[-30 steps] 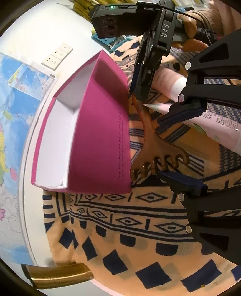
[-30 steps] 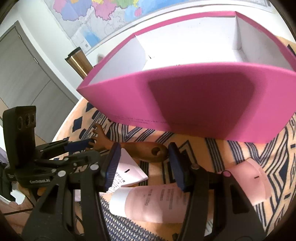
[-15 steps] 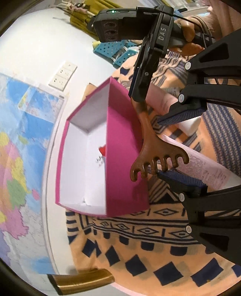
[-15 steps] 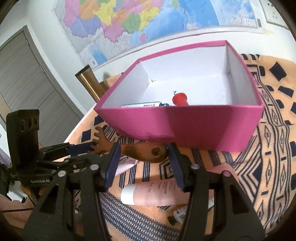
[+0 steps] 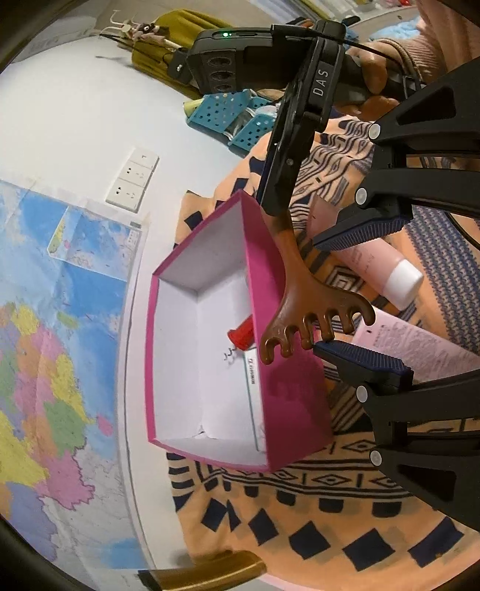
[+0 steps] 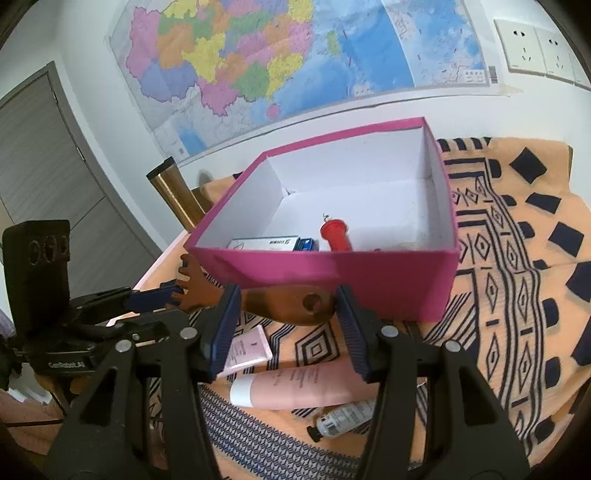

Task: Organize rigid objects
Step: 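Carry the brown massager with the right gripper over the pink box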

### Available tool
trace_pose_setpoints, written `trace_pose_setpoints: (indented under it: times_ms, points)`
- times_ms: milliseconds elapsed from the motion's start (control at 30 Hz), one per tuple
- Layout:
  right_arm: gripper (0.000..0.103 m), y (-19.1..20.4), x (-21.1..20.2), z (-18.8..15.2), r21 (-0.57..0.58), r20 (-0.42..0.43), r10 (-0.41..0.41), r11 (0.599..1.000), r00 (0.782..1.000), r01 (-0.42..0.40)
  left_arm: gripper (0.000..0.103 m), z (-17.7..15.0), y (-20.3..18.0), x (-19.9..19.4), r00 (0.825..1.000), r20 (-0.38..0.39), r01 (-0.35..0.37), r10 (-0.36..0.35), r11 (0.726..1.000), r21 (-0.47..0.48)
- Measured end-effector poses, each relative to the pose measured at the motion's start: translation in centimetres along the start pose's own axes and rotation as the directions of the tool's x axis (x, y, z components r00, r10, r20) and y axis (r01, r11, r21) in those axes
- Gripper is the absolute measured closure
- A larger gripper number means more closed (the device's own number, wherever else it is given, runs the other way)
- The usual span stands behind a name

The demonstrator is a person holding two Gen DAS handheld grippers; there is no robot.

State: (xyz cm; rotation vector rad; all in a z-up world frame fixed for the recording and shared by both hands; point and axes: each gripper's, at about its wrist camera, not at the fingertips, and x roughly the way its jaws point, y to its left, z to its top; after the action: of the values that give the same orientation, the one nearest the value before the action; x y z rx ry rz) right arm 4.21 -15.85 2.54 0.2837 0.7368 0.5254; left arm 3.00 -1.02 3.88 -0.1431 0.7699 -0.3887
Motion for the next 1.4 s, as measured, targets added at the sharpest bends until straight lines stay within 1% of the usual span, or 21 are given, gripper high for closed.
trace_pose_setpoints:
  times_ms: [500, 1400]
  points:
    - [0.047, -1.1, -1.4, 1.6, 0.002, 0.053, -0.024, 1.0, 0.998, 0.023, 0.053, 1.6, -2.0, 0.1, 1.0, 0.025, 0.01, -0.011, 0.999, 0.042]
    - [0.047, -2.9, -1.7, 3.2, 0.031, 0.081, -0.043, 0.999, 0.996, 0.04, 0.053, 3.6, -2.8, 1.6, 0.999, 0.032, 0.006, -0.008, 0.997, 0.078]
